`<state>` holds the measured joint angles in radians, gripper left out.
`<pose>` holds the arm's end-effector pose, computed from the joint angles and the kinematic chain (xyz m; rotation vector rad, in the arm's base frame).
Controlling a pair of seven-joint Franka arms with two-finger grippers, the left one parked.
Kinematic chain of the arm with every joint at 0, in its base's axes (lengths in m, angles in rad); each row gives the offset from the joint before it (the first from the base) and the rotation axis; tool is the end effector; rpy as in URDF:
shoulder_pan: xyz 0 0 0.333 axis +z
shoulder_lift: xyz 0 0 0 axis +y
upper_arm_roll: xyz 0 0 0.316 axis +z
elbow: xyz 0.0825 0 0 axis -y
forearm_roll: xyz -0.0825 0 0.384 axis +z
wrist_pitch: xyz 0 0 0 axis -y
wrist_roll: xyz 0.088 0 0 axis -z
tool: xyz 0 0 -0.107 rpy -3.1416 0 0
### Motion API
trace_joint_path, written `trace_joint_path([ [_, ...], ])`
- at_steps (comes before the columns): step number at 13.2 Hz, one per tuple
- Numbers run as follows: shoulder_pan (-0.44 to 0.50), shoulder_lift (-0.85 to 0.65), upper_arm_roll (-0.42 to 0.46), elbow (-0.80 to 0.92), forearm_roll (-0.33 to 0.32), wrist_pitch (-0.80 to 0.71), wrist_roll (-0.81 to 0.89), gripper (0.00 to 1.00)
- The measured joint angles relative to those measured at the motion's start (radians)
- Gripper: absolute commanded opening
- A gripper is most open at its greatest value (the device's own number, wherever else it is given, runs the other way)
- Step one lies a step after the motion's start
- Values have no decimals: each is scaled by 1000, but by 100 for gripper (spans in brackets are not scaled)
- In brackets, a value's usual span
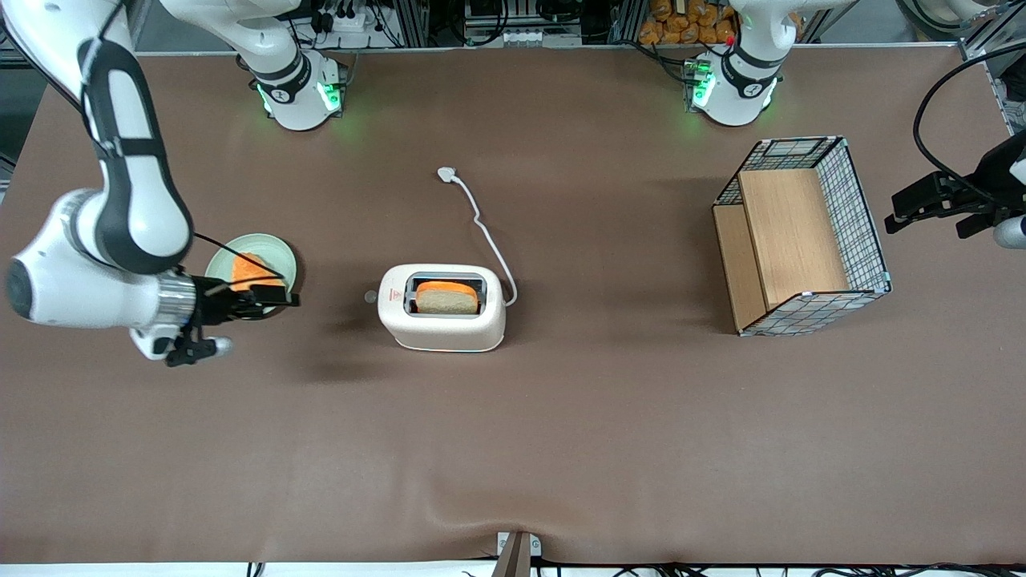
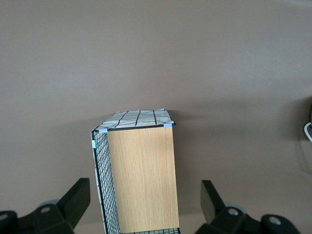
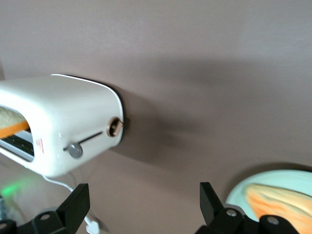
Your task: Press toaster button with right arm
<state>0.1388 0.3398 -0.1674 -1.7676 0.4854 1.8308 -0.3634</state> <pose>0.6160 0.0274 0.3597 -2.6878 -0.1962 0.2485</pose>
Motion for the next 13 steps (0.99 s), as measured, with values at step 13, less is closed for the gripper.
trace_joint_path([
  [13,-91,-372,72,94,-397,-319,336,100],
])
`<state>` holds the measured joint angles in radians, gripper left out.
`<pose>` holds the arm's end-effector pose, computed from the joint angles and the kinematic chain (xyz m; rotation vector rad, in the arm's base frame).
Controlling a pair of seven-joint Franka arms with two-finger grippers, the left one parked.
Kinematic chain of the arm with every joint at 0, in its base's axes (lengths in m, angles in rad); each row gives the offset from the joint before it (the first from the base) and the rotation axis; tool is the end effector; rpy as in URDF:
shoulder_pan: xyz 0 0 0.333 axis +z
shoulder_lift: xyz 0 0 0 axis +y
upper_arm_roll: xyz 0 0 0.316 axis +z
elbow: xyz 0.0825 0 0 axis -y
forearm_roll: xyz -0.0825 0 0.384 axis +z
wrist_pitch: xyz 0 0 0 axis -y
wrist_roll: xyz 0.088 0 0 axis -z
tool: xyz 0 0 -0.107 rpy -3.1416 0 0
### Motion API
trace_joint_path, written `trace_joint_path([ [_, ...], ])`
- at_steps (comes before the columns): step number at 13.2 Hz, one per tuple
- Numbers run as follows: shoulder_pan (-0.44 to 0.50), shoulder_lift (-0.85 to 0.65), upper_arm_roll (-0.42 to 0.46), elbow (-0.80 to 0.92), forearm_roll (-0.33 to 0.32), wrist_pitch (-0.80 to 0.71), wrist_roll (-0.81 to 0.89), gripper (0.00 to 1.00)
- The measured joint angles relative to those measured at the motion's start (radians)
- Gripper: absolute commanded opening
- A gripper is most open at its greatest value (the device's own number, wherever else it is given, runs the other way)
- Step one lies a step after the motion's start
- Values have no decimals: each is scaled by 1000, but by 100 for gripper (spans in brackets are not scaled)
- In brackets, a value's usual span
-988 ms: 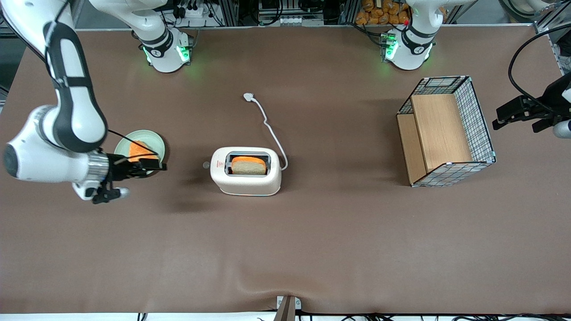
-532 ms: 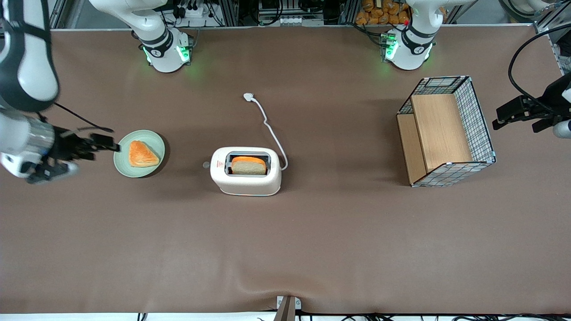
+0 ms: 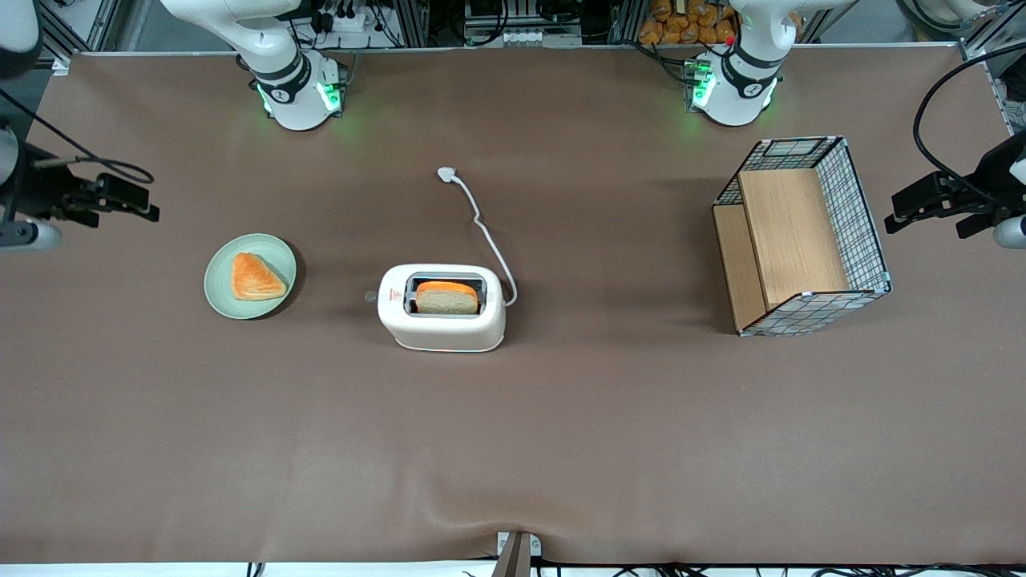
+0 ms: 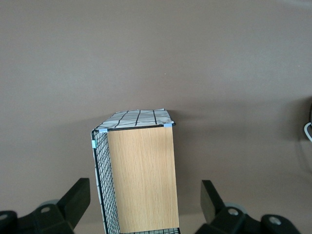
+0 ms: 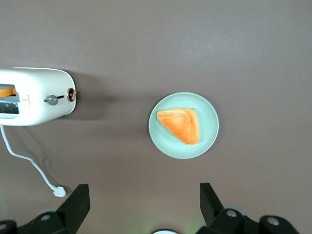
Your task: Press toaster button with right arm
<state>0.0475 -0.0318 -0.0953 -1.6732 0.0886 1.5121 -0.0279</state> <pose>0.5346 -0.0164 0.5896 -3.0390 0.0307 0.1916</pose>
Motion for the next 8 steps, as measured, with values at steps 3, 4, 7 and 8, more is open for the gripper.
trace_joint_path([
  [3,-70,-21,97,17,-22,-26,108,100],
  [4,-79,-21,98,34,-25,-29,112,100],
  [7,-109,-20,97,74,-26,-53,112,100],
  [8,-111,-20,97,85,-27,-61,112,100],
])
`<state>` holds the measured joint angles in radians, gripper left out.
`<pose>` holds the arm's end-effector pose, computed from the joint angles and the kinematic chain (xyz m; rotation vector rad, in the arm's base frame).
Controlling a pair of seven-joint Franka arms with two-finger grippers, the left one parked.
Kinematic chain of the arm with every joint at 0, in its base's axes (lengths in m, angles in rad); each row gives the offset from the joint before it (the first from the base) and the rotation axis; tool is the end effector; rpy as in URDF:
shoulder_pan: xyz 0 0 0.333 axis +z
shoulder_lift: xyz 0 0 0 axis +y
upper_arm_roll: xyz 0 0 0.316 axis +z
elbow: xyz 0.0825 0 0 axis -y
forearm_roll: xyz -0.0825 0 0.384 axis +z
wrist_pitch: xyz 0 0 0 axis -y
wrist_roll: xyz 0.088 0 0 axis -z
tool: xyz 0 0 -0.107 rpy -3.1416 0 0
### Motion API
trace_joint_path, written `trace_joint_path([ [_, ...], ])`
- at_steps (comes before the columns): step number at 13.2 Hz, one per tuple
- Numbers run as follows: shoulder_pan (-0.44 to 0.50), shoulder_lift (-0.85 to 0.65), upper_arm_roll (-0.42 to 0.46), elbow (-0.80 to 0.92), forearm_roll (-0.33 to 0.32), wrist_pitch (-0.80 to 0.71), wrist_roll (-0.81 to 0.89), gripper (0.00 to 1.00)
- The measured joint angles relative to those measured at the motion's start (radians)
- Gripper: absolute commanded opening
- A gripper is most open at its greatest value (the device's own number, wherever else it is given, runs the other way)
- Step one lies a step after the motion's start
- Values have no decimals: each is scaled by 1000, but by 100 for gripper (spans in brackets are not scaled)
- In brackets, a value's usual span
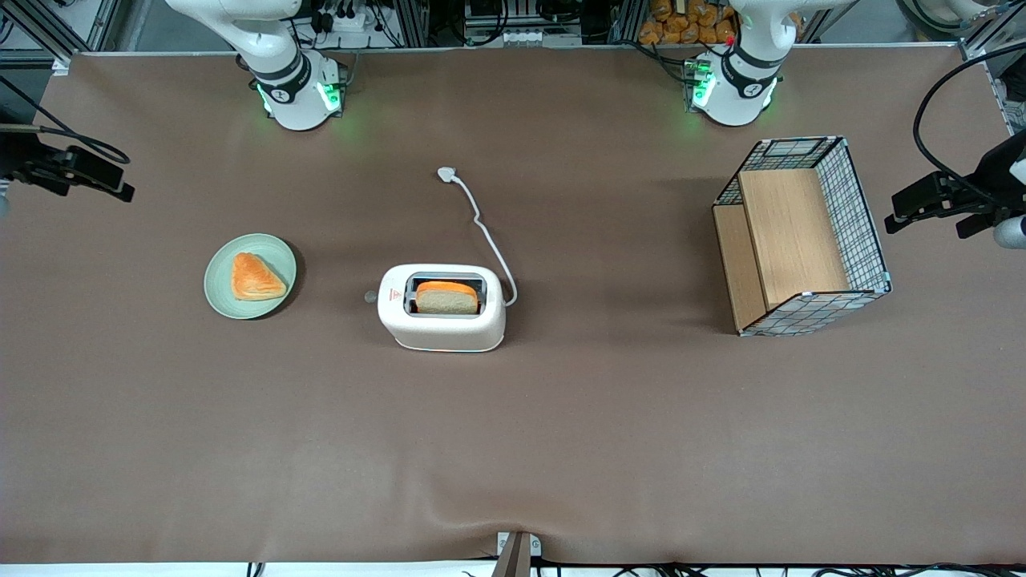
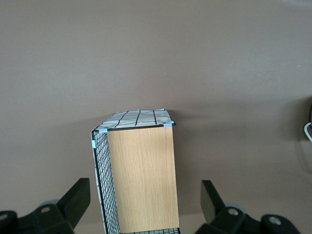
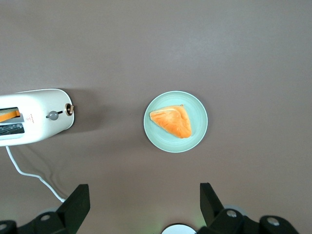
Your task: Press toaster button with right arm
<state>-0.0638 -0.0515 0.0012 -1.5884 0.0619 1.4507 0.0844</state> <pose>0.5250 -0.0257 0.6343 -3.0702 0.2187 0.1338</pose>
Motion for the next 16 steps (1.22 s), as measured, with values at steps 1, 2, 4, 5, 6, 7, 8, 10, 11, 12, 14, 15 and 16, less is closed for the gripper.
trace_joint_path([
  [1,0,2,-1,6,-1,-5,0,100],
  [2,-1,5,-2,8,-2,-7,0,100],
  [4,-10,15,-6,8,-4,-7,-4,100],
  [5,-12,20,-7,8,-4,-7,-7,100],
  [6,-12,25,-6,8,-4,-7,-8,100],
  [7,-11,27,-3,8,-4,-7,-8,100],
  [8,-11,30,-2,8,-5,-7,-8,100],
  [10,-11,33,0,9,-6,-7,-10,100],
  [11,-11,33,2,10,-7,-7,-10,100],
  [12,-11,33,3,14,-7,-12,-10,100],
  [14,-11,33,4,34,-7,-42,-10,100],
  [15,-11,33,4,51,-7,-61,-10,100],
  [16,-11,33,4,66,-7,-74,-10,100],
])
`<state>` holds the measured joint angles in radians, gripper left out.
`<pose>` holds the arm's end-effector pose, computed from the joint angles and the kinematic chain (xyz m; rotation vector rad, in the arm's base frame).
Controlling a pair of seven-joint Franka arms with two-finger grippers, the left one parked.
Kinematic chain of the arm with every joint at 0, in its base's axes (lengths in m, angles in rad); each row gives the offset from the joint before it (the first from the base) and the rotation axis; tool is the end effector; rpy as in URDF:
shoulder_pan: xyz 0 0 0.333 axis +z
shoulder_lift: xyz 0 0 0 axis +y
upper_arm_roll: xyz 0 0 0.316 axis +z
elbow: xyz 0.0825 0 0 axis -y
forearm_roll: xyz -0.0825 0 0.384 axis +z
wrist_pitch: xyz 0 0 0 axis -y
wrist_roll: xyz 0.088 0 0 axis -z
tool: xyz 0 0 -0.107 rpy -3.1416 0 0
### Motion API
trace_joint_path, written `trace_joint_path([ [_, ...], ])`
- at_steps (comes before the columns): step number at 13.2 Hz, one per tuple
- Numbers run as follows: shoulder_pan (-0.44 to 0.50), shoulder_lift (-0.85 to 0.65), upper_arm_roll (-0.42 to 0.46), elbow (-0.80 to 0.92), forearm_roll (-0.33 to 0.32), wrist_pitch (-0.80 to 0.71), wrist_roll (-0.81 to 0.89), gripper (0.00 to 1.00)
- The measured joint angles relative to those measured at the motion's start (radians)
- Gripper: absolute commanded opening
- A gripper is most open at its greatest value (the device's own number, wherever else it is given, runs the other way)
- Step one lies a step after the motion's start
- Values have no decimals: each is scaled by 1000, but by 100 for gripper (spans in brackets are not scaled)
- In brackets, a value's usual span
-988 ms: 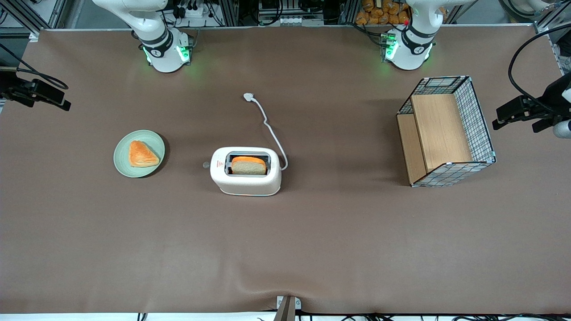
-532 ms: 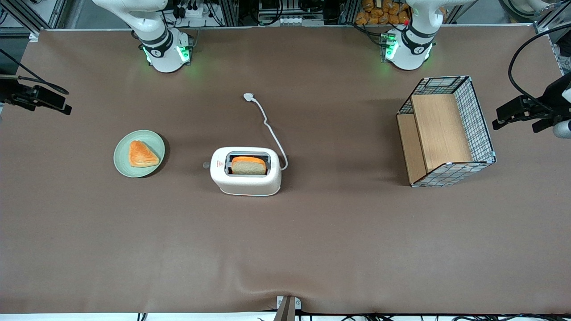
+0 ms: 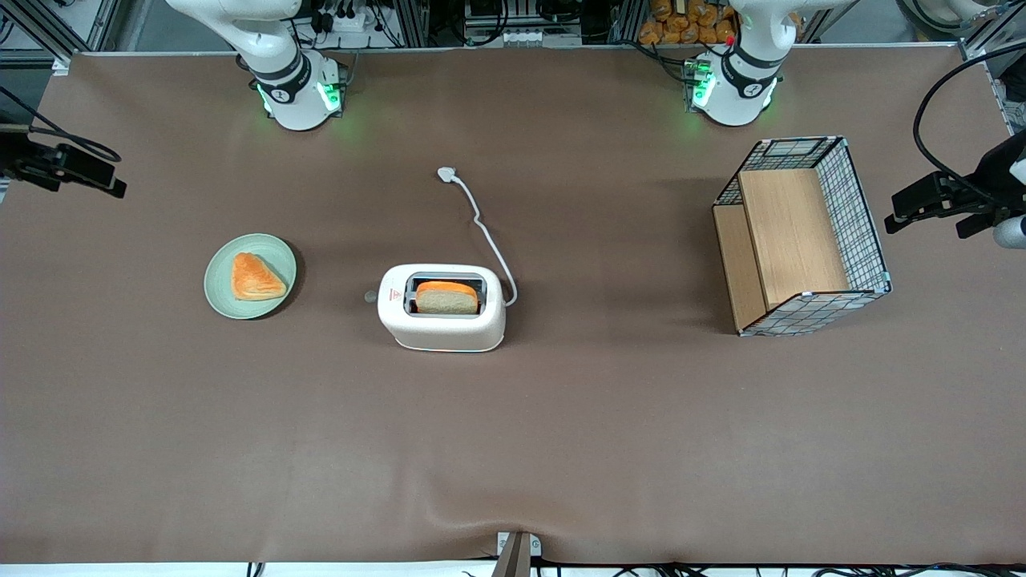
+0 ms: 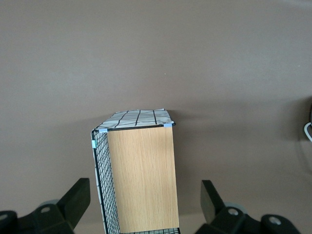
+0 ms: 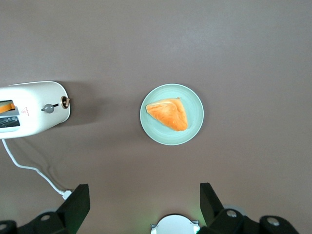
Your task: Press toaster button with right arm
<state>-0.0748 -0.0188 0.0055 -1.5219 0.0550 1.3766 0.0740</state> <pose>0.5271 -0.0298 0.6417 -3.0742 0.2095 0.1953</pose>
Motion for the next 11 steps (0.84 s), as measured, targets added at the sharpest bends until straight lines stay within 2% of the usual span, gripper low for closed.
trace_joint_path([
  [11,0,1,-1,22,-6,-33,-43,100],
])
